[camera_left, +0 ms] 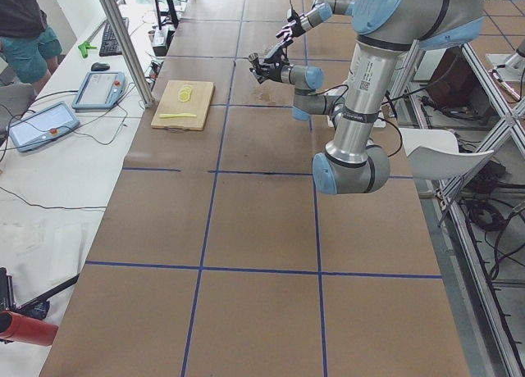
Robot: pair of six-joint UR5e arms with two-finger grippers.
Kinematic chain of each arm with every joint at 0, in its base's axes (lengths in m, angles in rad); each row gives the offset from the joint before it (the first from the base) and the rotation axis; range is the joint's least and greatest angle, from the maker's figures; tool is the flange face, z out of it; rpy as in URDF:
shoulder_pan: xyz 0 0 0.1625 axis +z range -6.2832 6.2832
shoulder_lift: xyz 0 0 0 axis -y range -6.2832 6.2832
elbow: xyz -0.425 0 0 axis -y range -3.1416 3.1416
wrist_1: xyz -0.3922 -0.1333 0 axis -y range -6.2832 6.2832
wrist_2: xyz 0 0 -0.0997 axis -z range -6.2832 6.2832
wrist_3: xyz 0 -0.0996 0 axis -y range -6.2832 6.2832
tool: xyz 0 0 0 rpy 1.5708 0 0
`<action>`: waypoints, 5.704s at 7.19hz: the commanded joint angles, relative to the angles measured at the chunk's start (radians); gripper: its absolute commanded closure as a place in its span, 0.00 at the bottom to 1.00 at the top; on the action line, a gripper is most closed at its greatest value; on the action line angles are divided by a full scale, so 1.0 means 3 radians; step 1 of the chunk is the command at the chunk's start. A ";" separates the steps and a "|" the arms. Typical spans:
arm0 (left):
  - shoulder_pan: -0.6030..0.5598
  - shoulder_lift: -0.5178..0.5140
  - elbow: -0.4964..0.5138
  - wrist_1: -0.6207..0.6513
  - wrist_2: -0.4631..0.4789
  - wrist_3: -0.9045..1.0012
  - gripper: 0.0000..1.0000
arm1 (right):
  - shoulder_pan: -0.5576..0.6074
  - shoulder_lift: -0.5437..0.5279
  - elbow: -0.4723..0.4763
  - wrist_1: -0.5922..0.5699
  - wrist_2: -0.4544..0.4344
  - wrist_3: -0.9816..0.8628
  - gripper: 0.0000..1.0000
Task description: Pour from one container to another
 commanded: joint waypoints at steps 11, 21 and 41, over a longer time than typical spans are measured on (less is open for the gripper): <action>-0.0006 0.0018 0.0026 0.0000 0.0005 0.0006 1.00 | -0.0010 0.0648 -0.0766 0.0043 -0.0580 0.0064 0.00; 0.0005 0.0018 0.0031 0.0000 0.0005 0.0006 1.00 | 0.0174 0.0633 -0.0822 0.0033 -0.0483 0.0146 0.01; 0.0050 0.0028 0.0133 -0.0010 -0.0081 0.0026 1.00 | 0.0562 0.1215 0.0113 0.0539 0.0001 -0.2395 1.00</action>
